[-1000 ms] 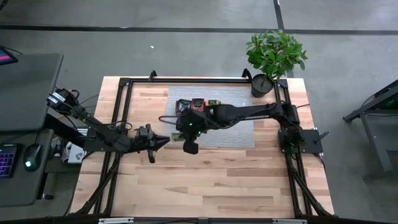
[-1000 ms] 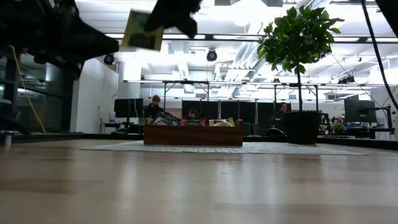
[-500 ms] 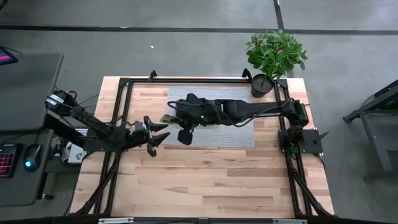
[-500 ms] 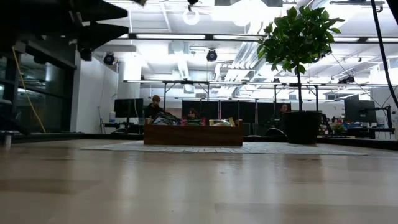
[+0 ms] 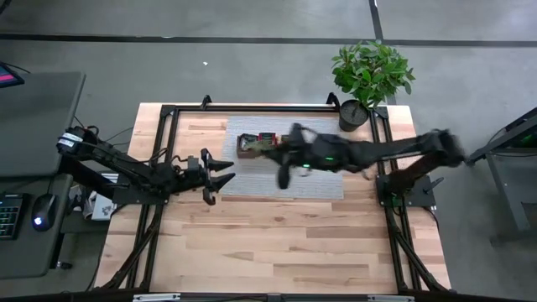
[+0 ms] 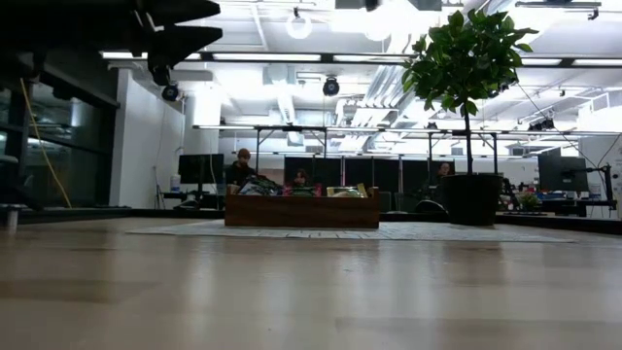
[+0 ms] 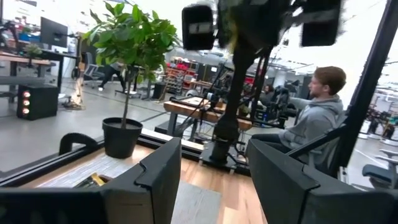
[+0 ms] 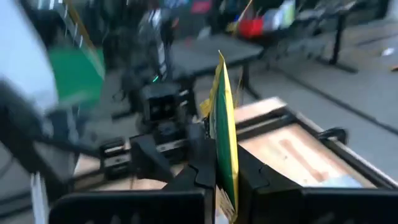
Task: Pick & Place Tea
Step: Put the yellow tea bag into the right section of the wooden organizer
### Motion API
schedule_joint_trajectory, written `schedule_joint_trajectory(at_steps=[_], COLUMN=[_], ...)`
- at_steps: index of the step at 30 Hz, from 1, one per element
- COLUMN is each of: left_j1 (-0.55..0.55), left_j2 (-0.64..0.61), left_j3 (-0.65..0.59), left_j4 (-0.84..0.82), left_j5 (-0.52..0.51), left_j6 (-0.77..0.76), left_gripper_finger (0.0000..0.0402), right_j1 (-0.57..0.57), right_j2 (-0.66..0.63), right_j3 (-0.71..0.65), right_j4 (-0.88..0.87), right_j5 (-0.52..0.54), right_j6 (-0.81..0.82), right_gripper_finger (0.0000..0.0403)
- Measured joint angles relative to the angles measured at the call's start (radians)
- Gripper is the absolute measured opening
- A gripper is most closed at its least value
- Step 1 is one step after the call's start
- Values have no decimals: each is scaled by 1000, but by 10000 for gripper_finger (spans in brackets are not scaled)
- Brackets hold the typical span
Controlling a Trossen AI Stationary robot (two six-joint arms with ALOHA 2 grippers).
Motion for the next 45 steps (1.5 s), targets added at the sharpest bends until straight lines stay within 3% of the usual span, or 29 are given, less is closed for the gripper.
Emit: schedule_joint_trajectory(at_steps=[3, 7, 11, 15, 22, 29, 45], left_j1=[1, 68, 162, 234, 302, 302, 307], left_j2=[0, 14, 56, 127, 283, 383, 390], left_j3=[1, 54, 164, 297, 536, 683, 712], left_j4=[1, -11, -30, -128, -127, -138, -196], left_j5=[3, 73, 210, 300, 464, 501, 447], left_j6=[-7, -9, -5, 7, 28, 54, 33], left_gripper_finger=[181, 181, 181, 181, 181, 181, 181], right_j1=[17, 46, 55, 54, 42, 41, 54], right_j2=[-144, -224, -213, -195, -196, -198, -198], right_j3=[-257, -490, -598, -619, -593, -592, -591], right_j4=[269, 649, 964, 1109, 1116, 1073, 985], right_j5=[76, 161, 185, 172, 126, 115, 75], right_j6=[2, -44, -100, -139, -169, -155, -81], right_gripper_finger=[9, 9, 9, 9, 9, 9, 9])
